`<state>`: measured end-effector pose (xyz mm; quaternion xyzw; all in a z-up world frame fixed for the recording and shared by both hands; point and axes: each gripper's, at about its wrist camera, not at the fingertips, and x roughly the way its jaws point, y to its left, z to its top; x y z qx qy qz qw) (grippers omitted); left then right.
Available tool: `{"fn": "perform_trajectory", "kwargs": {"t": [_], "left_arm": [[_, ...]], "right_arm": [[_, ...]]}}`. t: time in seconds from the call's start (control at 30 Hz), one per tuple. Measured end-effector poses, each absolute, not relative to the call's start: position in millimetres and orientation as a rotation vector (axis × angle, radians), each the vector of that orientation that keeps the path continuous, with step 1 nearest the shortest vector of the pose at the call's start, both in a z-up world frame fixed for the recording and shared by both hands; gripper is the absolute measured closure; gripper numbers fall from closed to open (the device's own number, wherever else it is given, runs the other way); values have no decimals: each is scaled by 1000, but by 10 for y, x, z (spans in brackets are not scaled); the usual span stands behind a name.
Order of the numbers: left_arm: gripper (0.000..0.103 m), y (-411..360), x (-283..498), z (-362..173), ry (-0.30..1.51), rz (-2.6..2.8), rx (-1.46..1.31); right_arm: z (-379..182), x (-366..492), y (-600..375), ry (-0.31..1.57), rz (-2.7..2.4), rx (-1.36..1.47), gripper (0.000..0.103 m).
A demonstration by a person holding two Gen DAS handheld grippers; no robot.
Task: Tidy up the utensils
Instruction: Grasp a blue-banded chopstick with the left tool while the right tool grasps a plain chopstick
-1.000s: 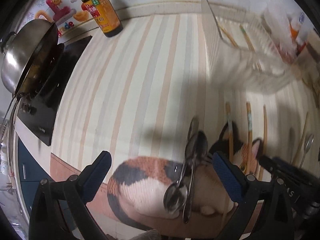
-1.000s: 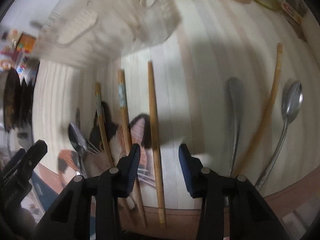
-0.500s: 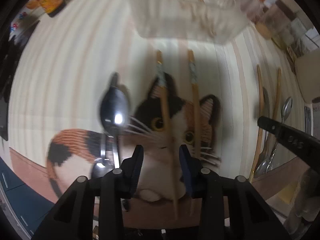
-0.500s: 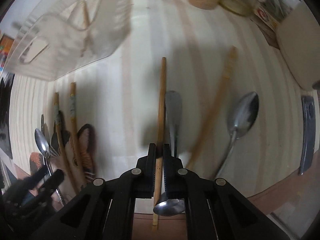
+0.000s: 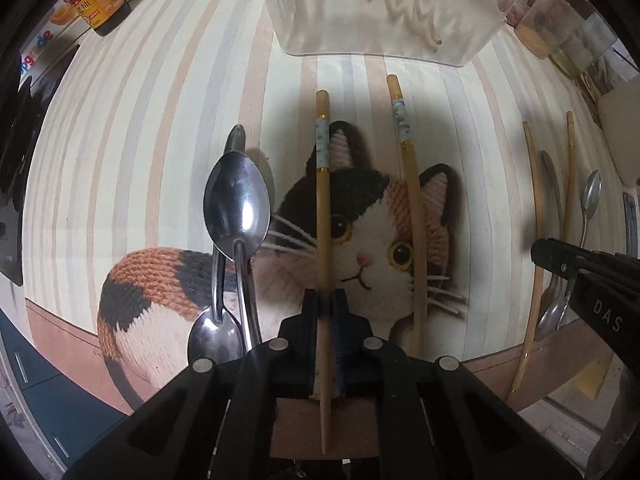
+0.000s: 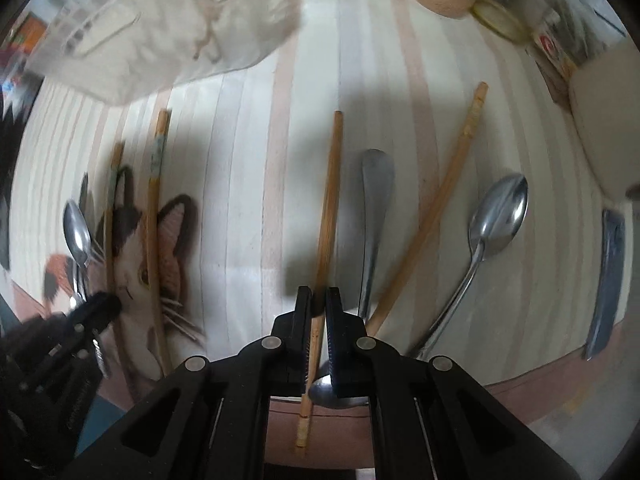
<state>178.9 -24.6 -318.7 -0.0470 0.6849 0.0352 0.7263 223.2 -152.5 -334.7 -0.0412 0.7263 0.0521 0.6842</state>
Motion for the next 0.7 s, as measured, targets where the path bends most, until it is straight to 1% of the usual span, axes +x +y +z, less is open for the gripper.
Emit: {"fn": "perform_trajectory", "kwargs": {"t": [0.13,0.3,0.7], "left_arm": [[98,-280,1790,-3203,1506,78,-114],[98,-155,1765,-3192,1504,82,-111],[98,-267,1773,-3181,1497,96,-118]], "right_arm": [[-3386,2155,-1547,1673,106,-72,88],[-3393,1989,-1556,1633,93,-80,88],[-3249,1861,-1492,1607,77,-98,89]]}}
